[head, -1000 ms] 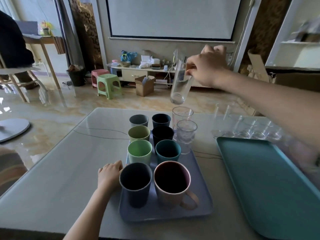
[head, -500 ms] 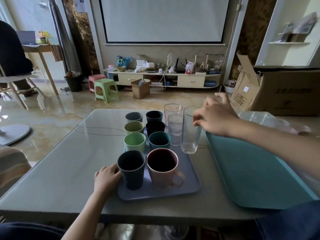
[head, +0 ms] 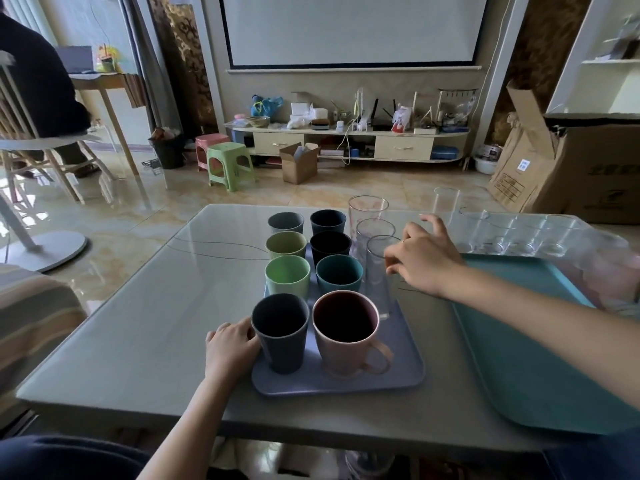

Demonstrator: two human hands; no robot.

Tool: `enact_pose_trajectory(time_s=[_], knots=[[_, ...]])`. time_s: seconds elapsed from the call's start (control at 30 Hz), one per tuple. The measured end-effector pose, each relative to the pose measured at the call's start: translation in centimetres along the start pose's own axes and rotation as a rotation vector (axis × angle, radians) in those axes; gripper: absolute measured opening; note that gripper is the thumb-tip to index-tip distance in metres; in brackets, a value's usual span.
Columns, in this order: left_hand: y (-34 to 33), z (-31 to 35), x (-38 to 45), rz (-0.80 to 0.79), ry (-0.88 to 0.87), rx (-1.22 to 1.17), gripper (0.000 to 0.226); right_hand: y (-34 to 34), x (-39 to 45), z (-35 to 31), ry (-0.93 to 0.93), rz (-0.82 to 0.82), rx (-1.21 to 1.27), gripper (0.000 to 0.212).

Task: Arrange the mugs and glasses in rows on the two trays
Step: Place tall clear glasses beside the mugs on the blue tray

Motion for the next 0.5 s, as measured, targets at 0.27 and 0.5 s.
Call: enact_pose_trajectory(time_s=[0.27, 0.5], knots=[[-0.2, -0.1, -0.1, -0.022, 0.005, 0.008, 0.018, -1.5, 0.4, 0.9, -0.029, -0.024, 0.006, 0.018], [0.1, 0.3, 0.0, 0.007, -0.024, 0.049, 0.023, -0.7, -0.3, 1.2, -0.031, -0.008, 0.166, 0.051]])
Point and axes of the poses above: each hand's wrist, its own x-axis towards the middle knuckle, its own y-axis out of the back of the hand, z = x × y, the point moved 10 cm from there along x, towards the middle knuckle, and after that the axes turned 10 degrees about z, right-handed, at the moved point
